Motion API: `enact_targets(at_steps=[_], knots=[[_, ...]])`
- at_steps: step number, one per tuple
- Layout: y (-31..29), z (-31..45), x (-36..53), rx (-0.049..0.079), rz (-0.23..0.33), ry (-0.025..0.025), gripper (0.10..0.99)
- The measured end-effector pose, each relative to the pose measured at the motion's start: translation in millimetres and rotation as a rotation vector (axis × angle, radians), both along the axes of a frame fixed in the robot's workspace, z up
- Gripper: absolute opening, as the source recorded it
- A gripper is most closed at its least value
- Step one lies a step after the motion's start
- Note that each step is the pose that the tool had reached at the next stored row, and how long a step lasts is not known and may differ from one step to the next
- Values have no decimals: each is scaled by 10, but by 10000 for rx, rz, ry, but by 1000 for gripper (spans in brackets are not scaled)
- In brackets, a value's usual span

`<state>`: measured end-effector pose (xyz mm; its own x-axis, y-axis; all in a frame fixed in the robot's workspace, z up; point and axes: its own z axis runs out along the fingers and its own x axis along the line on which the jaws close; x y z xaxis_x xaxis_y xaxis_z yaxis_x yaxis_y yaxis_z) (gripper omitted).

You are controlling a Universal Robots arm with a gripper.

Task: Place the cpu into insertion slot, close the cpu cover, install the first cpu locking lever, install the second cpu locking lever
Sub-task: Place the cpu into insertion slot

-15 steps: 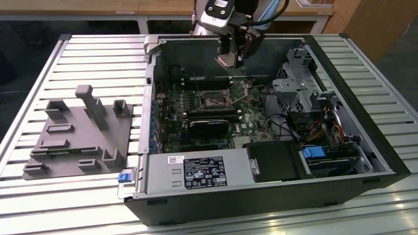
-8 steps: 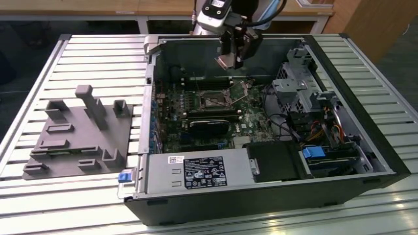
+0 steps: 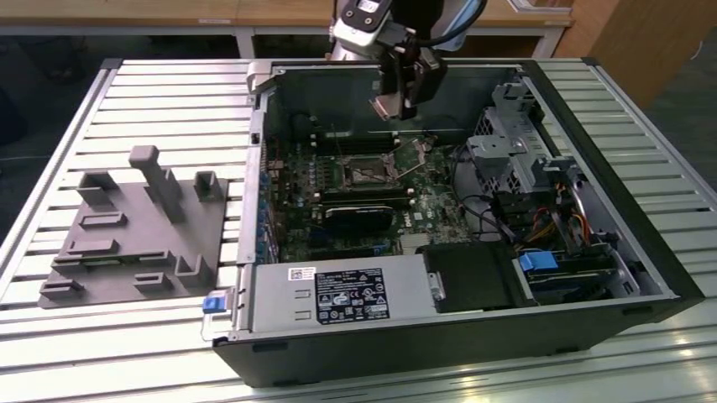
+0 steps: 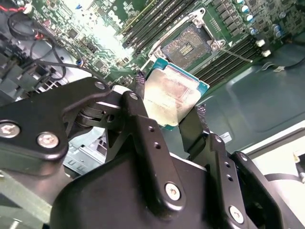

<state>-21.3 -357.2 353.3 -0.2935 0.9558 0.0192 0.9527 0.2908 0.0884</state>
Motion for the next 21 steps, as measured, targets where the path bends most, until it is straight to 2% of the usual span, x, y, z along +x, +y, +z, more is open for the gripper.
enact_targets(at_steps=[21], knots=[[2, -48, -1, 1, -2010, -1, 537]])
